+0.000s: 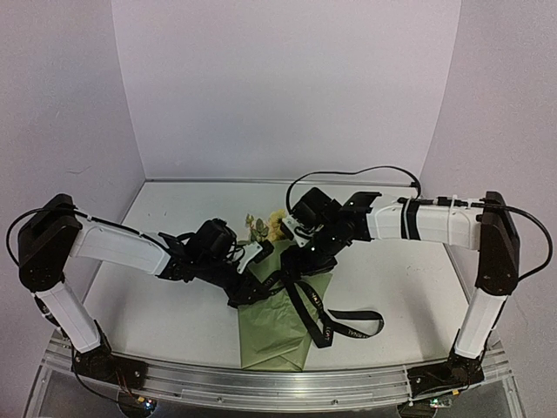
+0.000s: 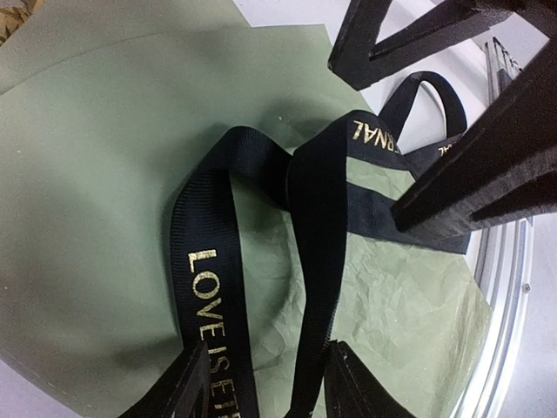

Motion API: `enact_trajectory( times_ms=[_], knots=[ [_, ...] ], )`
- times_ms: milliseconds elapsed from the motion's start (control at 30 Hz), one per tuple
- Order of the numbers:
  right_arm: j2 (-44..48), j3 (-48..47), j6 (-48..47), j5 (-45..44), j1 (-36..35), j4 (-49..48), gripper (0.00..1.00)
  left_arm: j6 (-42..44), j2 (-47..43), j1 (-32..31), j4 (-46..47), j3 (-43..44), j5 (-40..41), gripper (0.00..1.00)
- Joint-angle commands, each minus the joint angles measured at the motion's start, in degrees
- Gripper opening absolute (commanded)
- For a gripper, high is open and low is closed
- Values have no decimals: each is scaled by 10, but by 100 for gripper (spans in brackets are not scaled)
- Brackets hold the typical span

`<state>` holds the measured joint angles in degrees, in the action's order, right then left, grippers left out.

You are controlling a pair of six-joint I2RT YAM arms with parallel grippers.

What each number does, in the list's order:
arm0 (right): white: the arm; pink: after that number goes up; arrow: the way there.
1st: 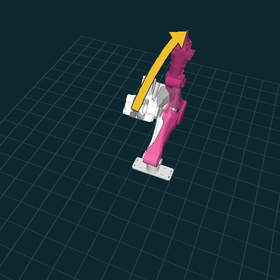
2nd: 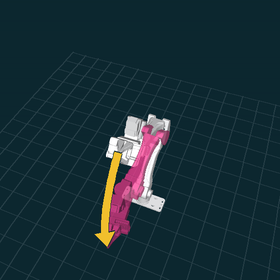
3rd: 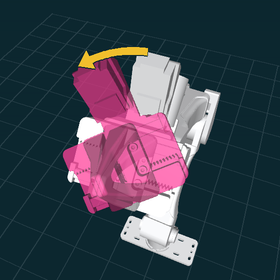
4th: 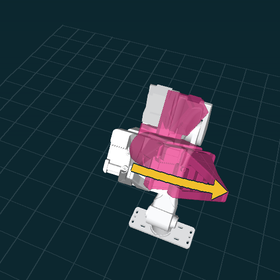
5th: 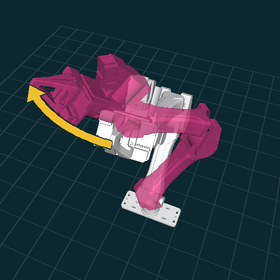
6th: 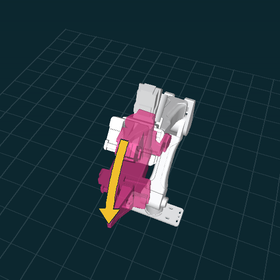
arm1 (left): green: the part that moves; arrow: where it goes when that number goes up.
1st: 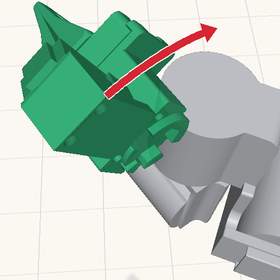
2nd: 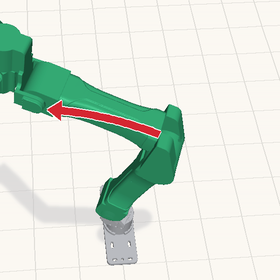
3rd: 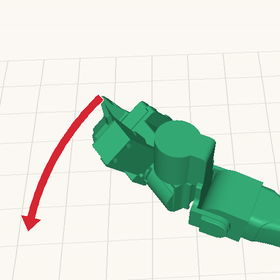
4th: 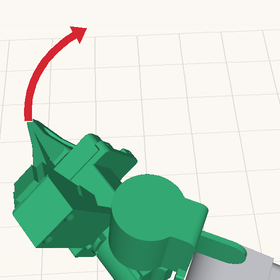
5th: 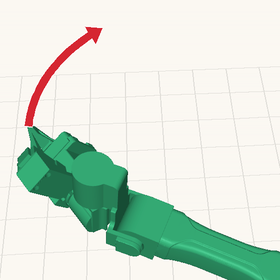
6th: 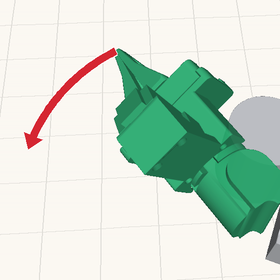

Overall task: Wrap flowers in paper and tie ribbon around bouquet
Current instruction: Cross the ribbon over the folded bouquet.

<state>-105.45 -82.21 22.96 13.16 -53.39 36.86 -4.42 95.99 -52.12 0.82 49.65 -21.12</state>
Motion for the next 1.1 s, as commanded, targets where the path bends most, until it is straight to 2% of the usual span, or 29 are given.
enact_trajectory(
  times_ms=[0, 200, 433, 600, 733, 1067],
  knots=[
    [10, -2, -15, -24, 8, 8, 64, 16, -45, 1, 15, 9, 34, 49],
    [61, 51, -13, -33, 31, 6, 65, 42, -49, 2, 12, 26, 56, 53],
    [112, 105, -12, -45, 44, 6, 65, 113, -20, 1, -6, 76, 98, 52],
    [158, 159, -3, -60, 54, 2, 66, 189, 36, 2, -79, 147, 110, 50],
    [196, 203, 4, -71, 61, -5, 67, 226, 63, 2, -102, 171, 119, 49],
    [255, 285, 19, -93, 73, -22, 69, 262, 86, -4, -128, 195, 114, 49]
  ],
)
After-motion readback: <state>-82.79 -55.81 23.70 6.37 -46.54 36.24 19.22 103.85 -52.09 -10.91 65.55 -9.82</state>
